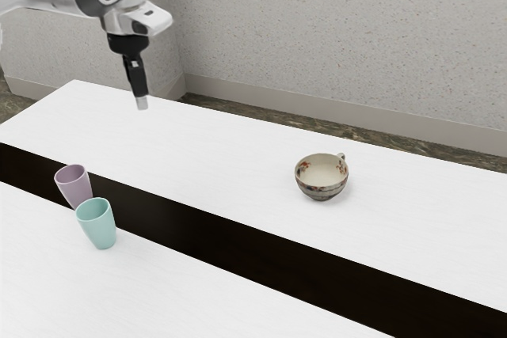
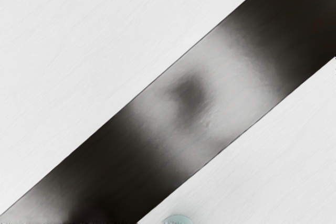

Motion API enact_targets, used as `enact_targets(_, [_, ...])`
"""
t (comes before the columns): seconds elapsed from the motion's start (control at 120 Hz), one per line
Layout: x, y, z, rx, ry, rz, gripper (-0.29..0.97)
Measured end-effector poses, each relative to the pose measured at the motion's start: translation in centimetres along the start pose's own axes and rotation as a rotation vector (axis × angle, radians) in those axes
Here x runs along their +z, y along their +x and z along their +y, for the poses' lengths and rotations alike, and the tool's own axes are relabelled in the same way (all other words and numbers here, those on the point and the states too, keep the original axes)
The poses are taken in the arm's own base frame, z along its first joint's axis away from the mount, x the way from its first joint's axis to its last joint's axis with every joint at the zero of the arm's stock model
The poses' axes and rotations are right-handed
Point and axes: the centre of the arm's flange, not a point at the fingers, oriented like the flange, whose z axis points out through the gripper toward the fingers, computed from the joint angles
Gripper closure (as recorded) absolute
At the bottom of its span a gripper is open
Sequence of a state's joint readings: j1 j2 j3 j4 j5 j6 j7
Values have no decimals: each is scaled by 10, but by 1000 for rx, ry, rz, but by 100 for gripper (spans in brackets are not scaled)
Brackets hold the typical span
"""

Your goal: Place the left cup onto the right cup

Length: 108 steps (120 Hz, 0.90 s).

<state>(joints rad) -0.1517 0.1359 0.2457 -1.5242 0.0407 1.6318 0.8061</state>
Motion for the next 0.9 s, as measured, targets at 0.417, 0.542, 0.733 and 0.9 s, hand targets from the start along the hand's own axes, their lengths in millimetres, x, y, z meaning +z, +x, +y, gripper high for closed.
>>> enact_targets(0.417, [99, -125, -71, -180, -93, -41, 0])
enact_targets(0.542, [126, -131, -88, -163, -84, -44, 0])
enact_targets(0.733, [160, -162, -116, -161, -79, -48, 0])
enact_targets(0.9, [189, -198, -128, -163, -86, -49, 0])
